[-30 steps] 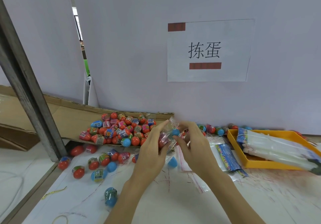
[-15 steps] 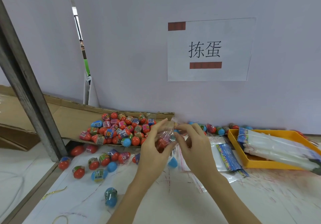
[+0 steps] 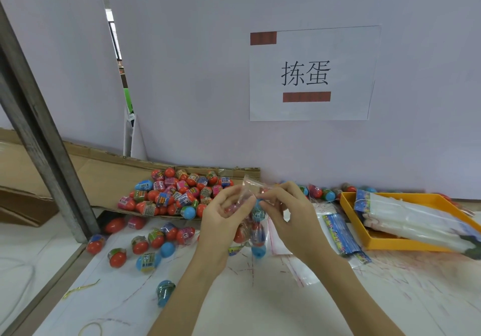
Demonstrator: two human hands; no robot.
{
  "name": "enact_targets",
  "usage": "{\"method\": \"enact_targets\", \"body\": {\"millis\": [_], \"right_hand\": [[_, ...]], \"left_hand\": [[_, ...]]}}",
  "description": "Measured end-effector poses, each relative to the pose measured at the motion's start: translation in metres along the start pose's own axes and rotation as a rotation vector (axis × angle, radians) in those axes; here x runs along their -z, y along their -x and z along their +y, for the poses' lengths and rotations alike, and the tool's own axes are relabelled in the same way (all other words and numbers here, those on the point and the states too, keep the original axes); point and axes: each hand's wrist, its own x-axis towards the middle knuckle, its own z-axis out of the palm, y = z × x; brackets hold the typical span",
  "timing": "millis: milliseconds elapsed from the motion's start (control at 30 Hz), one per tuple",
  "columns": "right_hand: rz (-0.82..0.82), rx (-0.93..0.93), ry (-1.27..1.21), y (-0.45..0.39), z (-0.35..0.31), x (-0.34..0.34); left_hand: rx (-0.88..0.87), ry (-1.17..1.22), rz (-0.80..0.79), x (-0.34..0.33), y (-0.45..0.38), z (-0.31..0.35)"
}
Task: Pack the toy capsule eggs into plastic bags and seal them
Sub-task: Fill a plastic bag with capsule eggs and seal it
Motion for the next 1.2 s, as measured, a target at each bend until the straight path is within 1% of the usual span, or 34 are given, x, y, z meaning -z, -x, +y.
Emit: {"method": "enact_targets", "body": {"millis": [100,167,300,400,567,667,833,967,1133,1200], "right_hand": [[0.028,-0.048,-0.038,-0.001,-0.001,0.000],[0.052,-0.054,0.000,-0.001,-0.001,0.000],[0.030,0.039,0.142,0.002,-0.003,0.003],[0.022,0.044,0.177,0.000,-0.004,0.008],[0.051,-0.026,0.059,0.001,-0.003,0.004],[0.075,-0.019,0.060,0.001,-0.003,0.004],[-0.017,-0.032,0.027,0.003,0.000,-0.001],[0.000,-0.029,0.055,0.004,0.002,-0.004],[0.041,0.030,0.145,0.005,0.001,-0.005],[0.057,0.048,0.137,0.005,-0.001,-0.004]], "left_hand": [[0.030,-0.001,-0.037,0.001,0.000,0.000],[0.064,0.011,-0.086,0.002,-0.001,0.001],[0.023,-0.127,-0.146,0.007,-0.001,0.003],[0.058,-0.133,-0.147,0.008,-0.001,0.005],[0.112,-0.049,-0.139,0.004,0.001,0.002],[0.122,-0.014,-0.107,0.004,0.000,0.000],[0.093,0.032,-0.056,0.005,0.000,0.002],[0.059,-0.017,-0.004,0.005,-0.001,-0.001],[-0.108,-0.180,0.012,-0.002,0.002,0.000],[-0.162,-0.226,0.000,-0.003,0.003,-0.002]]}}
